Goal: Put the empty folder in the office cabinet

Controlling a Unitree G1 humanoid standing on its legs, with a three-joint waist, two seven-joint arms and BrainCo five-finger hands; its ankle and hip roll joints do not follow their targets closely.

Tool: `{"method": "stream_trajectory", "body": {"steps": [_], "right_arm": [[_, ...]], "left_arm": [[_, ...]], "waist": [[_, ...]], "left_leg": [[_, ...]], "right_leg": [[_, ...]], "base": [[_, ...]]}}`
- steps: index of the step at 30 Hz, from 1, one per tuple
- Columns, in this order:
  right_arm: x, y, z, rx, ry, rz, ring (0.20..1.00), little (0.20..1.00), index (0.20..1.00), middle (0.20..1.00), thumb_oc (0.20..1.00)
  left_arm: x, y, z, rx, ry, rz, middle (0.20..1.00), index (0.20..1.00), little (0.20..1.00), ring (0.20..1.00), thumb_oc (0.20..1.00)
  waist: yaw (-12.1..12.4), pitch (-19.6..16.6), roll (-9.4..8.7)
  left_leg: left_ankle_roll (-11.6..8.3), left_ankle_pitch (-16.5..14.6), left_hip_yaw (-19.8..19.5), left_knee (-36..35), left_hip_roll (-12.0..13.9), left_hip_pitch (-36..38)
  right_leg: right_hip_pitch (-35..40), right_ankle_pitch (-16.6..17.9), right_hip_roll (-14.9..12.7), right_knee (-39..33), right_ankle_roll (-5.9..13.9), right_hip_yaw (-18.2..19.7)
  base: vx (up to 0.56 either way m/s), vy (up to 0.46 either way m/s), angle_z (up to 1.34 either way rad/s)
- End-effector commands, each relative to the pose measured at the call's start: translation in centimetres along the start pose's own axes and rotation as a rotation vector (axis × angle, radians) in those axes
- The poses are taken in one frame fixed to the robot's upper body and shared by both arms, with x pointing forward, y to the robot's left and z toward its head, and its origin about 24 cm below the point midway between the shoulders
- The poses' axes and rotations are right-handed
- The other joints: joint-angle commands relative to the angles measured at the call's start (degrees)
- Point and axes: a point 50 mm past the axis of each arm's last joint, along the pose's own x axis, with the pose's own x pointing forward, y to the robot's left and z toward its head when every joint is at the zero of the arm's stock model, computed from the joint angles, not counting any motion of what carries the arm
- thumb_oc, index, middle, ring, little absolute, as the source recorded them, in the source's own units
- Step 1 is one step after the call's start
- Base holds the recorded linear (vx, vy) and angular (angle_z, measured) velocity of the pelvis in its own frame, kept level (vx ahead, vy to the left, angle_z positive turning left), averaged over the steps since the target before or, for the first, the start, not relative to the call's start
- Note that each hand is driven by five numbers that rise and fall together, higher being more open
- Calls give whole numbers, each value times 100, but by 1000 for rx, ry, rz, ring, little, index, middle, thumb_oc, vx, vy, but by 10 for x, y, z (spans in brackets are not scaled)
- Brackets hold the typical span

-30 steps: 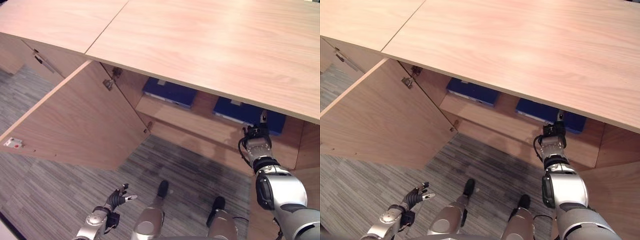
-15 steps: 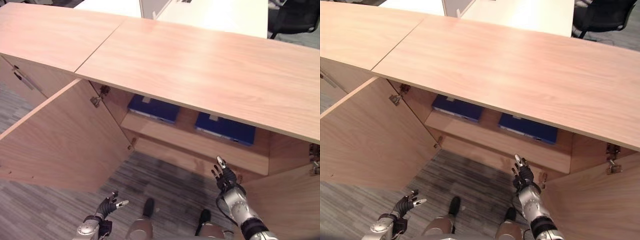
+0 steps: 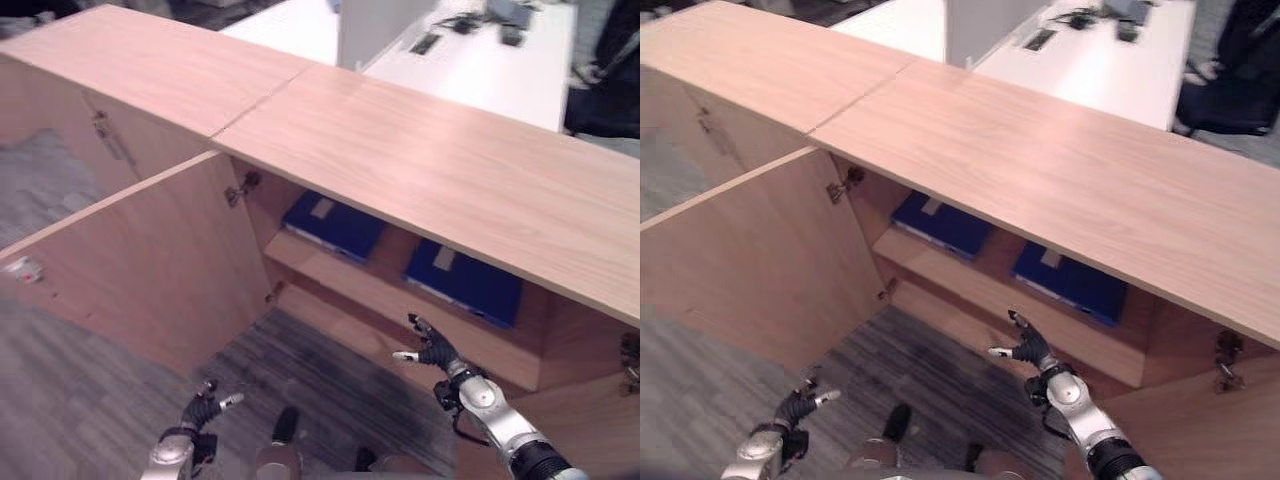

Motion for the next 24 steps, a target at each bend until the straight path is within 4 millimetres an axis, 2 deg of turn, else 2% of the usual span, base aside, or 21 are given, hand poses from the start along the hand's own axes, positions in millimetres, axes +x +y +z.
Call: {"method": "stream_trajectory", "body": {"steps": [1, 2, 3, 4, 5, 6, 8, 9, 10, 11, 12, 13, 15, 16, 17, 20, 21, 24], "right_arm": [[12, -7, 15, -96, -66, -67, 1000, 1000, 1000, 1000, 1000], [12, -7, 15, -96, -67, -68, 1000, 1000, 1000, 1000, 1000], [11, -7, 7, -106, -29, -73, 1000, 1000, 1000, 1000, 1000], [11, -8, 4, -104, -14, -76, 1000, 1000, 1000, 1000, 1000], [11, -9, 4, -105, -14, -77, 1000, 1000, 1000, 1000, 1000], [9, -8, -5, -89, 29, -80, 1000, 1000, 1000, 1000, 1000], [1, -5, -23, -20, 107, -92, 1000, 1000, 1000, 1000, 1000], [-2, -4, -28, 16, 128, -97, 1000, 1000, 1000, 1000, 1000], [-2, -3, -28, 17, 129, -96, 1000, 1000, 1000, 1000, 1000], [-8, 1, -39, 72, 174, -102, 1000, 1000, 1000, 1000, 1000], [-8, 1, -39, 72, 174, -102, 1000, 1000, 1000, 1000, 1000], [-12, 5, -47, 128, 216, -105, 1000, 1000, 1000, 1000, 1000], [-12, 6, -47, 144, 214, -103, 1000, 1000, 1000, 1000, 1000], [-12, 6, -47, 144, 214, -103, 1000, 1000, 1000, 1000, 1000], [-12, 8, -48, 156, 222, -97, 1000, 1000, 1000, 1000, 1000], [-12, 8, -48, 170, 222, -101, 1000, 1000, 1000, 1000, 1000], [-12, 8, -48, 170, 222, -101, 1000, 1000, 1000, 1000, 1000], [-11, 3, -50, 204, 241, -131, 1000, 1000, 1000, 1000, 1000]], "left_arm": [[11, 9, 55, 10, -202, 34, 1000, 1000, 1000, 1000, 1000], [11, 9, 55, 10, -203, 35, 1000, 1000, 1000, 1000, 1000], [12, 6, 57, -2, -210, 33, 1000, 1000, 1000, 1000, 1000], [12, 4, 57, -8, -211, 30, 1000, 1000, 1000, 1000, 1000], [12, 4, 57, -9, -212, 29, 1000, 1000, 1000, 1000, 1000], [12, 2, 56, -19, -210, 29, 1000, 1000, 1000, 1000, 1000], [11, 2, 46, -33, -178, 35, 1000, 1000, 1000, 1000, 1000], [10, 3, 42, -36, -162, 40, 1000, 1000, 1000, 1000, 1000], [10, 3, 41, -35, -161, 39, 1000, 1000, 1000, 1000, 1000], [9, 3, 33, -44, -132, 48, 1000, 1000, 1000, 1000, 1000], [8, 3, 33, -44, -131, 48, 1000, 1000, 1000, 1000, 1000], [7, 6, 27, -69, -113, 67, 1000, 1000, 1000, 1000, 1000], [6, 8, 22, -79, -93, 80, 1000, 1000, 1000, 1000, 1000], [6, 8, 22, -79, -93, 80, 1000, 1000, 1000, 1000, 1000], [5, 9, 18, -83, -75, 86, 1000, 1000, 1000, 1000, 1000], [6, 10, 17, -73, -63, 84, 1000, 1000, 1000, 1000, 1000], [6, 10, 18, -73, -63, 84, 1000, 1000, 1000, 1000, 1000], [8, 10, 20, -31, -54, 65, 1000, 1000, 1000, 1000, 1000]], "waist": [[156, 142, -204], [137, 141, -201], [160, 189, -140], [135, 249, -138], [140, 235, -117], [75, 260, -104], [-41, 224, -122], [-100, 184, -114], [-109, 197, -111], [-167, 106, -86], [-174, 118, -82], [-225, 21, -52], [-234, -38, -36], [-242, -24, -33], [-257, -95, -16], [-296, -153, 23], [-301, -152, 23], [-348, -186, -17]], "left_leg": [[-333, 327, 126, -132, -493, -372], [-336, 331, 107, -132, -498, -379], [-381, 410, 133, -107, -507, -521], [-400, 403, 349, -53, -464, -594], [-398, 421, 344, -48, -451, -625], [-286, 361, 895, 63, -223, -637], [-224, 175, 1444, 276, 172, -411], [-250, 132, 1558, 293, 319, -286], [-255, 119, 1548, 292, 319, -260], [-314, 92, 1709, 284, 587, -49], [-318, 89, 1701, 278, 590, -30], [-412, 105, 1894, 236, 935, 247], [-503, 139, 2022, 169, 1196, 477], [-508, 141, 2017, 157, 1200, 499], [-579, 230, 2122, 98, 1429, 605], [-728, 464, 2409, -128, 1682, 636], [-730, 474, 2404, -142, 1681, 640], [-811, 523, 2766, -190, 1741, 502]], "right_leg": [[310, -91, -445, -417, 751, -48], [317, -86, -445, -432, 750, -68], [339, -58, -459, -479, 743, -137], [349, -78, -521, -456, 728, -202], [330, -37, -504, -479, 734, -202], [263, 105, -639, -542, 736, -342], [193, 325, -925, -594, 753, -605], [191, 379, -1009, -618, 764, -710], [222, 364, -1007, -617, 763, -722], [233, 439, -1148, -653, 793, -890], [255, 431, -1144, -654, 793, -899], [284, 501, -1318, -649, 832, -1131], [380, 521, -1444, -621, 898, -1296], [400, 512, -1441, -618, 899, -1304], [398, 540, -1571, -555, 971, -1440], [433, 574, -1733, -461, 1051, -1646], [436, 573, -1733, -462, 1053, -1653], [526, 757, -1977, -476, 1206, -1896]], "base": [[-229, -76, 57], [-206, -37, 73], [-138, 16, 119], [-150, 24, 99], [-230, 113, 82], [-234, 144, 54], [-261, 172, 78], [-126, 95, 95], [-69, 131, 97], [-32, 89, 84], [-43, 229, 58], [-1, 190, 65], [-16, 189, 79], [-48, 200, 67], [-23, 192, 48], [1, 227, 65], [15, 162, 67], [47, 300, 41]]}}
